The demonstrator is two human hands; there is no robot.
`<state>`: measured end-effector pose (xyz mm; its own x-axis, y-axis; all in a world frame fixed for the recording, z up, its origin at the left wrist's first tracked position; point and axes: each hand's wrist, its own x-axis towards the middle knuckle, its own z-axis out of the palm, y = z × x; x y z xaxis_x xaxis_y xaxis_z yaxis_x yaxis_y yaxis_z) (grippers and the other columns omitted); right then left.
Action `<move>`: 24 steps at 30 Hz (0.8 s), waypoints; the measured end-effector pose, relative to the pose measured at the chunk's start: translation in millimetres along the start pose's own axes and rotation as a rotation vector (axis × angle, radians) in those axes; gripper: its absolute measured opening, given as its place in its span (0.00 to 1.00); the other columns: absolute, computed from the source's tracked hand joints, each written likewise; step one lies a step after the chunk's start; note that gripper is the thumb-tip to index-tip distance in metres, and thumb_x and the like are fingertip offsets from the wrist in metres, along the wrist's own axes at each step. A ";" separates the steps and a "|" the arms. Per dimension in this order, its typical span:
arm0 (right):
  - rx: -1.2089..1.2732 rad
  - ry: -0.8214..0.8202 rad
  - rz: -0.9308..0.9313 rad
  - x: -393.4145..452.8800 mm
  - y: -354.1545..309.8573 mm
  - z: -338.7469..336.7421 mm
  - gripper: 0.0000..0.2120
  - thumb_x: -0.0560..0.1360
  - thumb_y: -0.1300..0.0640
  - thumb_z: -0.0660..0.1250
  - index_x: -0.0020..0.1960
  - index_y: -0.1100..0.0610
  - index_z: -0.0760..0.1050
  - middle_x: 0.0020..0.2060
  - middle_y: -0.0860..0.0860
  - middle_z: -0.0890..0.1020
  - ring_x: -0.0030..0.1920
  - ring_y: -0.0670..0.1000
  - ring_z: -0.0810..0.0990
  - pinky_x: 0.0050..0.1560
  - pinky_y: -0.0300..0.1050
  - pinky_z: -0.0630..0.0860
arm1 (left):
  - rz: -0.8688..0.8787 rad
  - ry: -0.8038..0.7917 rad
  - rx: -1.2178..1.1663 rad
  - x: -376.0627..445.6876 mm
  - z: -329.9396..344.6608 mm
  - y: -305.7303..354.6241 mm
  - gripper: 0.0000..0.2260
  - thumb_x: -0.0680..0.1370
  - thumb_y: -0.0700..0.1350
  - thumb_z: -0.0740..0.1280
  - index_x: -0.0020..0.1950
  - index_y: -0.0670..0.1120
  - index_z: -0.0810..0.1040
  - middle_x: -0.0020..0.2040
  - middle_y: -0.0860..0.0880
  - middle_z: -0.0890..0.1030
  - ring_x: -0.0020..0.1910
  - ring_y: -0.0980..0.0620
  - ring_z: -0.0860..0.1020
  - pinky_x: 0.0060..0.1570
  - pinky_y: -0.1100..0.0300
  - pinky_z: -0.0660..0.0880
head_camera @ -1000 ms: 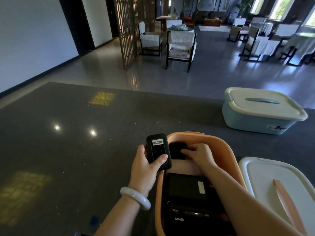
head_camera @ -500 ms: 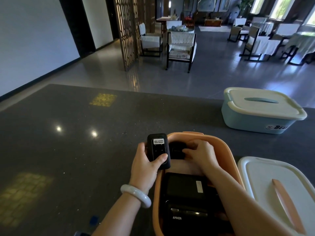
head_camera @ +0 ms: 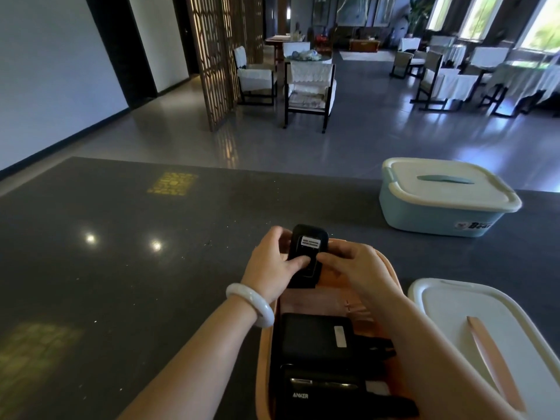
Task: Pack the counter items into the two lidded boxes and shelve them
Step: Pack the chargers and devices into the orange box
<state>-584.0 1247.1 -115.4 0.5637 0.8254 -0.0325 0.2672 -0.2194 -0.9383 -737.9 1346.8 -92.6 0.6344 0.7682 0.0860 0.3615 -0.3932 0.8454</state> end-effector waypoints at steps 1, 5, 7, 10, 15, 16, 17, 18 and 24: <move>-0.013 0.022 0.018 -0.2 3.7 -4.8 0.07 0.73 0.52 0.72 0.49 0.42 0.82 0.42 0.39 0.85 0.43 0.40 0.83 0.46 0.37 0.78 | 0.000 0.018 0.048 1.1 -1.2 -3.2 0.16 0.75 0.48 0.71 0.61 0.51 0.72 0.58 0.54 0.75 0.57 0.58 0.74 0.49 0.68 0.71; -0.007 0.100 0.117 -0.9 15.1 -23.7 0.10 0.72 0.56 0.73 0.53 0.48 0.83 0.39 0.46 0.86 0.39 0.47 0.85 0.45 0.44 0.79 | -0.158 -0.096 0.162 -0.6 -2.2 -12.9 0.21 0.81 0.50 0.62 0.73 0.50 0.63 0.68 0.49 0.68 0.62 0.51 0.73 0.60 0.55 0.72; -0.053 0.140 0.157 0.5 20.1 -27.7 0.09 0.72 0.59 0.73 0.52 0.50 0.83 0.33 0.48 0.85 0.33 0.47 0.84 0.37 0.37 0.77 | -0.220 -0.208 0.102 -6.0 3.4 -16.2 0.22 0.82 0.50 0.59 0.75 0.53 0.58 0.68 0.48 0.69 0.57 0.51 0.75 0.58 0.53 0.74; -0.109 0.141 0.220 5.4 23.2 -25.4 0.08 0.72 0.61 0.72 0.51 0.55 0.83 0.29 0.51 0.84 0.30 0.46 0.83 0.31 0.34 0.75 | -0.216 -0.247 0.119 -12.5 11.5 -21.8 0.27 0.83 0.47 0.57 0.77 0.56 0.47 0.71 0.47 0.66 0.58 0.51 0.75 0.58 0.51 0.74; -0.181 0.162 0.283 13.8 21.2 -22.3 0.09 0.74 0.61 0.71 0.53 0.58 0.82 0.34 0.51 0.83 0.31 0.45 0.81 0.28 0.31 0.72 | -0.176 -0.216 0.101 -11.8 15.2 -27.9 0.27 0.82 0.46 0.58 0.77 0.56 0.48 0.71 0.48 0.66 0.61 0.51 0.73 0.63 0.49 0.72; -0.223 0.157 0.279 14.9 21.1 -21.8 0.09 0.74 0.61 0.71 0.53 0.57 0.82 0.35 0.50 0.83 0.31 0.44 0.80 0.27 0.31 0.70 | -0.170 -0.219 0.100 -11.9 15.6 -29.7 0.27 0.82 0.46 0.59 0.77 0.56 0.48 0.71 0.48 0.65 0.62 0.51 0.73 0.63 0.49 0.72; -0.264 0.148 0.279 15.4 21.2 -20.6 0.09 0.74 0.60 0.70 0.54 0.56 0.82 0.35 0.49 0.83 0.32 0.44 0.80 0.27 0.31 0.70 | -0.164 -0.220 0.101 -12.3 15.8 -31.9 0.27 0.82 0.46 0.59 0.77 0.56 0.49 0.71 0.48 0.65 0.62 0.51 0.73 0.63 0.49 0.72; -0.300 0.133 0.283 15.8 21.1 -19.4 0.09 0.75 0.58 0.70 0.54 0.55 0.81 0.37 0.48 0.82 0.34 0.44 0.80 0.29 0.34 0.71 | -0.157 -0.216 0.107 -12.3 16.2 -34.1 0.27 0.82 0.46 0.59 0.77 0.56 0.49 0.71 0.48 0.65 0.61 0.52 0.73 0.63 0.50 0.72; -0.326 -0.006 0.394 13.2 28.2 -11.4 0.11 0.76 0.55 0.69 0.57 0.55 0.79 0.45 0.53 0.84 0.45 0.53 0.82 0.52 0.52 0.79 | -0.166 -0.179 0.163 -5.5 24.5 -45.6 0.30 0.81 0.47 0.63 0.75 0.59 0.47 0.69 0.47 0.67 0.41 0.62 0.72 0.39 0.68 0.70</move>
<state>-560.2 1245.9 -138.3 0.6667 0.6497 -0.3653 0.2657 -0.6651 -0.6978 -741.2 1348.1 -144.5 0.6629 0.7329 -0.1529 0.5659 -0.3568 0.7433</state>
